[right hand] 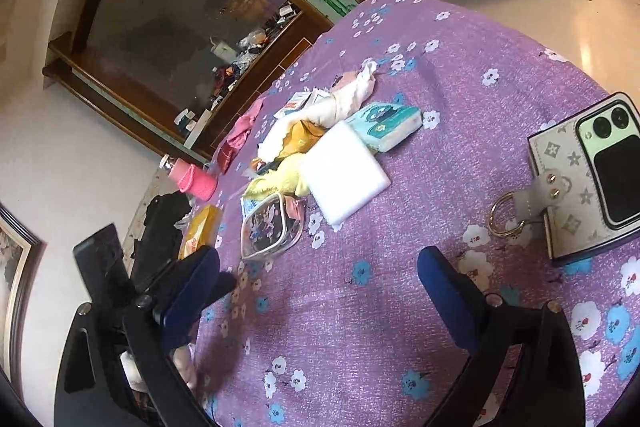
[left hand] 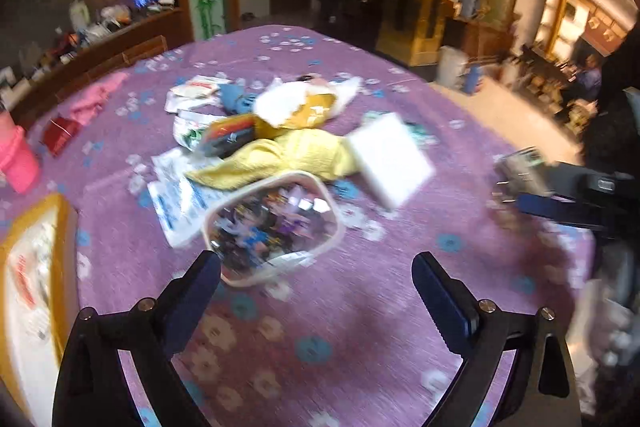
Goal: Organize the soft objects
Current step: 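Move the left tool toward the clear cartoon-printed pouch, then close the left tool on the clear pouch and lift it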
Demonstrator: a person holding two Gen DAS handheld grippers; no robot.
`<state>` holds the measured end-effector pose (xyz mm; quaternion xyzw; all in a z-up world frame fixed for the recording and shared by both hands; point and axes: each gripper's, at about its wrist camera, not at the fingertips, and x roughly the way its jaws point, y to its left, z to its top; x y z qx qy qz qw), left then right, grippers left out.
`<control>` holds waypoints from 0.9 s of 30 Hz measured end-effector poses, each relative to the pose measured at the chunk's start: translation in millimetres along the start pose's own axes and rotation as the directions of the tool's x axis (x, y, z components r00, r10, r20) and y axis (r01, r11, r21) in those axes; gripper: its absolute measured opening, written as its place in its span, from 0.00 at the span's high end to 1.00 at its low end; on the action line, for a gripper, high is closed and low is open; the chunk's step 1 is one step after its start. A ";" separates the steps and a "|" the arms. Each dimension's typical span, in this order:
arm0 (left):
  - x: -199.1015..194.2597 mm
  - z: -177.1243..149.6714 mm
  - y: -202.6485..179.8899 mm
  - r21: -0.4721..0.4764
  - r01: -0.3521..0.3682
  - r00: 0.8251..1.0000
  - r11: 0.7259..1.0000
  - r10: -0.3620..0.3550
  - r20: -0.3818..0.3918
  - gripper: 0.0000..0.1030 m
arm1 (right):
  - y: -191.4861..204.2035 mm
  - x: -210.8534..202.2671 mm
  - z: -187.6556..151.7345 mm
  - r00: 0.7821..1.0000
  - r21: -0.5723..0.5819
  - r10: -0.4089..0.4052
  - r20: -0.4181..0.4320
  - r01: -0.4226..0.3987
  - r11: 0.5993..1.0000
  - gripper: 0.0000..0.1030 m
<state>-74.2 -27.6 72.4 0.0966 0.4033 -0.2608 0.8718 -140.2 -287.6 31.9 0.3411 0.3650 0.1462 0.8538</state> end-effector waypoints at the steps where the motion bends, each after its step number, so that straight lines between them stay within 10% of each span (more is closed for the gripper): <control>1: 6.4 2.3 1.3 0.015 -0.040 0.999 0.999 0.039 0.003 0.05 | 3.0 1.5 0.8 1.000 -0.004 -0.004 -0.004 0.004 1.000 0.04; 8: 40.2 19.6 1.1 0.111 -0.198 0.977 0.974 0.187 0.100 0.05 | 10.9 5.7 -4.1 0.999 -0.049 -0.038 -0.012 0.037 0.998 0.04; 11: 66.6 15.4 0.0 0.124 0.003 0.996 0.992 0.008 -0.086 0.06 | 9.8 9.1 -5.2 0.999 -0.048 -0.037 -0.021 0.036 0.998 0.04; 17: 23.3 -9.9 -26.4 0.191 0.264 0.957 0.946 -0.231 -0.178 0.14 | 11.5 15.5 -8.8 0.999 -0.079 -0.033 -0.039 0.030 0.996 0.04; 23: 15.6 10.0 3.6 0.206 0.007 1.000 0.979 -0.004 -0.015 0.12 | 22.8 27.4 -3.8 0.999 -0.071 -0.011 -0.044 0.008 0.997 0.04; 27: 61.9 22.7 20.2 0.199 -0.005 0.998 0.980 0.019 -0.066 0.08 | 30.9 30.0 -7.3 0.999 -0.090 -0.001 -0.055 -0.004 0.996 0.04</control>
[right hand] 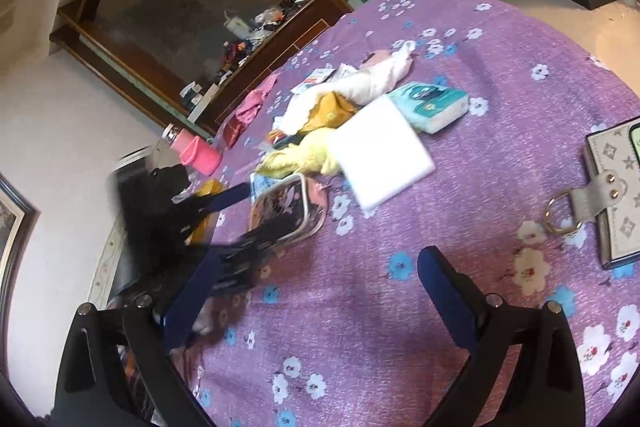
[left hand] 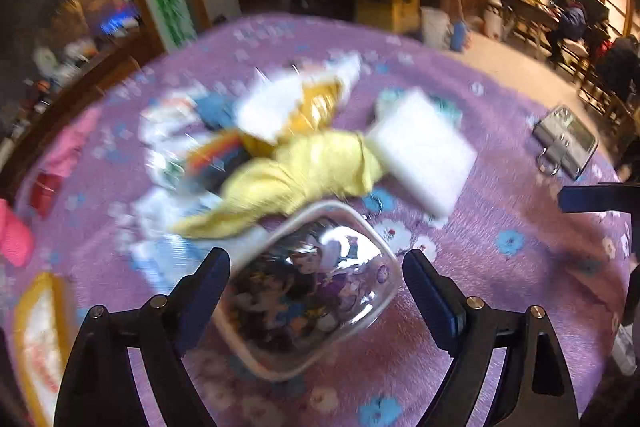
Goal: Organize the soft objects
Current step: 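Close the left tool on the clear pouch and lift it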
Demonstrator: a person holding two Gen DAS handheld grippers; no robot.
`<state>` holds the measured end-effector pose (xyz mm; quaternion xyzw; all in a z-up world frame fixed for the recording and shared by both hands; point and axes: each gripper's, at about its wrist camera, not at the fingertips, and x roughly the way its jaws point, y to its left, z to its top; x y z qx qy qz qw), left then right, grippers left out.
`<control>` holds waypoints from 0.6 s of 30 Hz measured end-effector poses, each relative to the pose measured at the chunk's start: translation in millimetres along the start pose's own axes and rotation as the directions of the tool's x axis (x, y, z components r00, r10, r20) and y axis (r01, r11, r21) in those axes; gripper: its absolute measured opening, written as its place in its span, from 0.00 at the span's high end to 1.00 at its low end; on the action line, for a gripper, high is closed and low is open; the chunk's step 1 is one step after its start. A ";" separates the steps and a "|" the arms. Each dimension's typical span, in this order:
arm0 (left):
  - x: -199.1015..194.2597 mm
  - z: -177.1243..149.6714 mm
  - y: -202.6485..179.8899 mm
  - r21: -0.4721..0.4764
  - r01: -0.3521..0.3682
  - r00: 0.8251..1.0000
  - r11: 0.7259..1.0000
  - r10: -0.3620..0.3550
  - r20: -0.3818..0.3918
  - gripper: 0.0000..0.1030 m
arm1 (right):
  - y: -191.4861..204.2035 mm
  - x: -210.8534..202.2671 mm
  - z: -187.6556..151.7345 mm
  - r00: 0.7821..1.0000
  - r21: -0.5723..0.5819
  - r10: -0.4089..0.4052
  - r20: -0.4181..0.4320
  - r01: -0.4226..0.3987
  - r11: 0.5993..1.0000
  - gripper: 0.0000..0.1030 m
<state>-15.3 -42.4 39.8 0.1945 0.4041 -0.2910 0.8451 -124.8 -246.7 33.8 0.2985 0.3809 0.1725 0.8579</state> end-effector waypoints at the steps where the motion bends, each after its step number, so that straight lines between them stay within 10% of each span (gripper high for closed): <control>1: 10.3 0.2 -0.3 0.010 0.022 0.999 1.000 -0.022 -0.026 0.04 | -0.1 -0.6 -1.1 1.000 -0.002 -0.002 0.000 0.002 1.000 0.04; 5: 8.5 -2.5 -21.3 0.088 0.125 0.991 0.988 -0.120 -0.063 0.07 | -8.7 -4.7 -3.5 1.000 0.001 -0.016 0.007 0.016 1.000 0.04; 9: -31.1 -12.0 -49.1 0.107 0.390 0.916 0.914 -0.374 -0.144 0.23 | -18.3 -7.0 -2.2 1.000 0.014 -0.006 0.017 0.005 1.000 0.04; 15: -53.6 -3.7 -22.5 0.124 0.157 0.987 0.980 -0.158 0.003 0.06 | -27.5 -9.4 -2.8 0.999 0.035 -0.005 0.032 0.004 0.999 0.04; 18: -25.9 -1.3 5.8 0.022 0.103 0.995 0.994 -0.103 -0.011 0.06 | -29.6 -7.9 -5.7 1.000 0.044 0.000 0.026 -0.001 0.999 0.04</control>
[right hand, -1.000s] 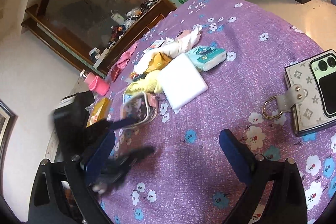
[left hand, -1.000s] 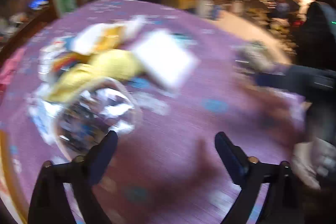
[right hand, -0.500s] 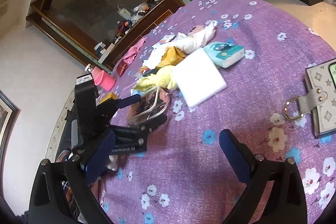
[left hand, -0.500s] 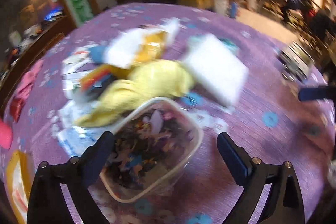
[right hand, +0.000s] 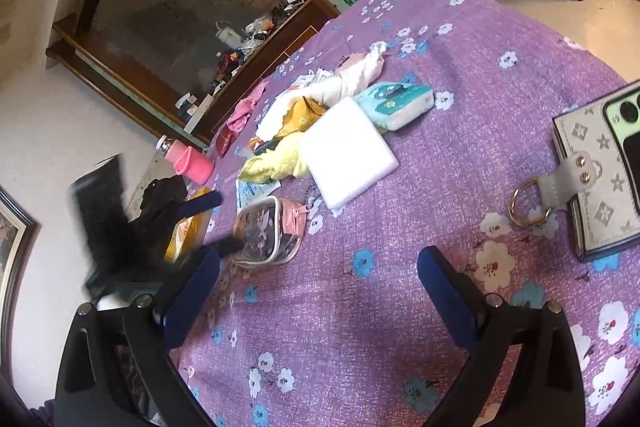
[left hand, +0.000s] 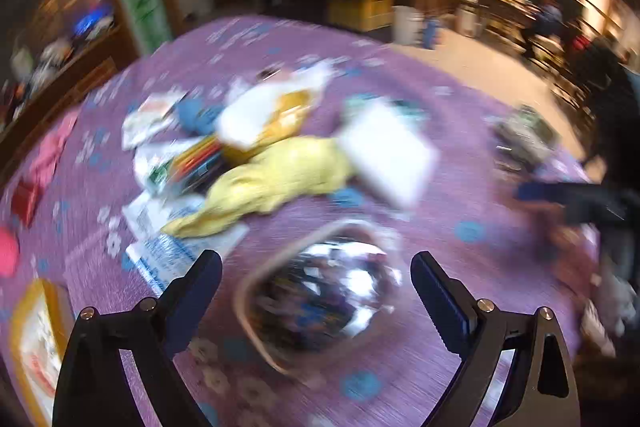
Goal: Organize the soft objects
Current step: 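Close the left tool on the clear pouch and lift it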
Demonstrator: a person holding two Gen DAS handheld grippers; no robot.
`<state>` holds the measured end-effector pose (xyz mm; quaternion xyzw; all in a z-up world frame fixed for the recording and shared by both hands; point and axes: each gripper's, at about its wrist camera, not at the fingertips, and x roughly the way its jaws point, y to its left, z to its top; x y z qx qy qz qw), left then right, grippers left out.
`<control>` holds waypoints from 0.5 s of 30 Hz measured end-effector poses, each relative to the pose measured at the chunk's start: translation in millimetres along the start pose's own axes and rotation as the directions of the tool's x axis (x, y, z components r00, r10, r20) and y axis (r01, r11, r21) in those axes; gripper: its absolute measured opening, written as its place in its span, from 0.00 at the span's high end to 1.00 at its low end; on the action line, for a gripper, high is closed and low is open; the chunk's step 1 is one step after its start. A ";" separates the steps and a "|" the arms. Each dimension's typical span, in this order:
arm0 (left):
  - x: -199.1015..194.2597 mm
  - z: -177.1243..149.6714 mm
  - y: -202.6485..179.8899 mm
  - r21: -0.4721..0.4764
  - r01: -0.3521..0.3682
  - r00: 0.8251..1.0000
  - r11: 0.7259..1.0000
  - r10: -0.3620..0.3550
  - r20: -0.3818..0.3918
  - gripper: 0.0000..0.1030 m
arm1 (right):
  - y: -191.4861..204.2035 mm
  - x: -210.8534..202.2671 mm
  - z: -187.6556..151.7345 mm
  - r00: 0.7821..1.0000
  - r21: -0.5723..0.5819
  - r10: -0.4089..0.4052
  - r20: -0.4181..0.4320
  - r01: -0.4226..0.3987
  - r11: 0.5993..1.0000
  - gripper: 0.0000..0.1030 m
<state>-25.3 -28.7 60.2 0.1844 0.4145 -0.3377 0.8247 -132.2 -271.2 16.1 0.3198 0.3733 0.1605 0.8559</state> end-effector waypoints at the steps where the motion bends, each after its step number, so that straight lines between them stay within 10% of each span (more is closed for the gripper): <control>1: 12.0 2.4 7.3 -0.023 -0.006 1.000 1.000 0.006 -0.013 0.06 | 0.2 0.7 -0.7 1.000 -0.002 0.000 -0.003 0.000 1.000 0.04; 8: 27.2 -13.4 -9.5 -0.044 0.291 0.944 0.956 -0.295 -0.150 0.06 | 4.8 -3.1 1.3 1.000 -0.028 0.010 -0.004 -0.010 1.000 0.04; 15: 5.7 -13.0 -54.1 0.203 0.059 0.997 0.977 -0.046 -0.066 0.05 | -0.9 -6.5 3.1 1.000 -0.007 -0.010 0.009 0.010 1.000 0.04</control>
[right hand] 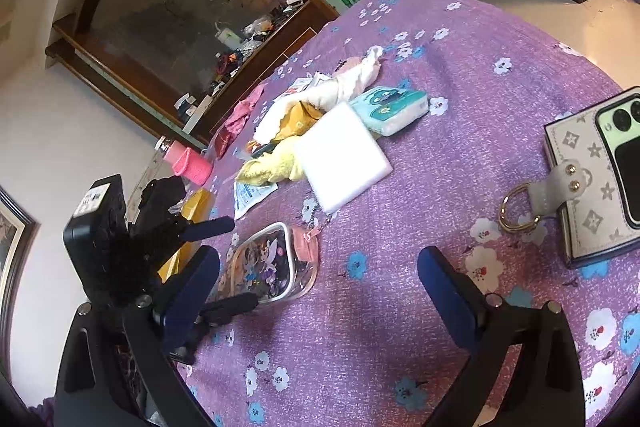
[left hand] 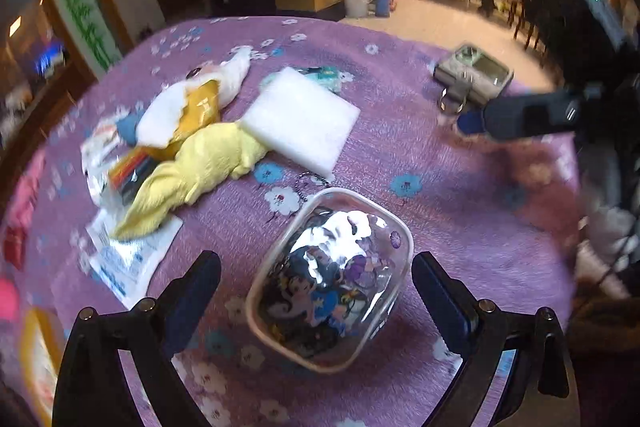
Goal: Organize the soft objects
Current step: 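Close the left tool on the clear pouch and lift it, then carry the pouch toward the tray with the left tool while the right tool grasps the yellow cloth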
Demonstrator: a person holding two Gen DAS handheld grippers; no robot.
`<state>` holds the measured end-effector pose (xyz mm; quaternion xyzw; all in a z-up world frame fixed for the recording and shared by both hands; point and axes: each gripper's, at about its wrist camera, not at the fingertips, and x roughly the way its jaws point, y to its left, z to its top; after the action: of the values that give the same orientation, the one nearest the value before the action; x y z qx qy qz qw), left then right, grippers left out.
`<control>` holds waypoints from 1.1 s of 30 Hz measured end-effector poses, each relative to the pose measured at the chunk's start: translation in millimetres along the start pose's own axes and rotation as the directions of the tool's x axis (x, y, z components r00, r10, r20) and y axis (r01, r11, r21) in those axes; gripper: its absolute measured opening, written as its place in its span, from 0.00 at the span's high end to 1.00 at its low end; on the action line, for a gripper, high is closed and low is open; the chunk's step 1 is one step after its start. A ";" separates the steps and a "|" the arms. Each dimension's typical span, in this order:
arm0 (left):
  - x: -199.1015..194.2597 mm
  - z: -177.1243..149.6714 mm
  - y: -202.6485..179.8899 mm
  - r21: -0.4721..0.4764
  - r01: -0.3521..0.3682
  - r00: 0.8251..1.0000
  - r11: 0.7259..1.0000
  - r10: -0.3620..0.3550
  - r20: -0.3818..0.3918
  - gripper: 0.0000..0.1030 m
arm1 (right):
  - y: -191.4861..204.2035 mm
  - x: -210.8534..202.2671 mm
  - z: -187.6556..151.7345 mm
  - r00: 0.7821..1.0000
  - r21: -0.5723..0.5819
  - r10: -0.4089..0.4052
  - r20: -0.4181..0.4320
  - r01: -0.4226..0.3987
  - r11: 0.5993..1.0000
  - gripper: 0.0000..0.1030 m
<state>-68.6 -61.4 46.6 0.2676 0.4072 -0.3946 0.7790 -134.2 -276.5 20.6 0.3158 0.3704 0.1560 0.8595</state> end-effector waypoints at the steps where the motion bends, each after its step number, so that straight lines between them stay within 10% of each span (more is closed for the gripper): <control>1: 6.1 0.5 -4.1 0.023 -0.020 1.000 1.000 0.020 -0.009 0.05 | 1.5 -1.8 -0.1 1.000 -0.005 -0.004 0.001 0.004 1.000 0.04; 5: 34.6 -2.1 -24.1 0.076 -0.090 0.996 0.993 0.092 -0.022 0.06 | 9.7 -15.6 3.0 0.999 -0.032 -0.026 0.029 0.027 0.999 0.04; 11: 19.4 -6.3 2.6 -0.180 -0.048 0.998 0.982 0.052 0.018 0.14 | 21.4 -21.1 10.8 0.996 -0.091 -0.087 0.032 0.089 0.992 0.04; 18: -54.5 -42.7 12.6 -0.399 -0.025 0.980 0.917 0.102 0.173 0.14 | 47.0 17.0 28.3 0.983 -0.190 -0.179 -0.029 0.170 0.967 0.04; 25: -111.1 -97.6 37.4 -0.562 -0.075 0.946 0.824 0.236 0.220 0.14 | 111.3 41.7 62.0 0.990 -0.167 0.081 -0.118 -0.100 0.981 0.04; 33: -154.3 -161.9 58.2 -0.675 -0.111 0.914 0.730 0.342 0.220 0.14 | 155.9 127.8 47.9 0.964 -0.334 -0.109 -0.243 0.022 0.942 0.25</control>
<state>-143.7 151.0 97.5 -0.0405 0.3460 -0.1683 0.9221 -17.8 -115.7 79.7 0.1327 0.4582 0.2263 0.8493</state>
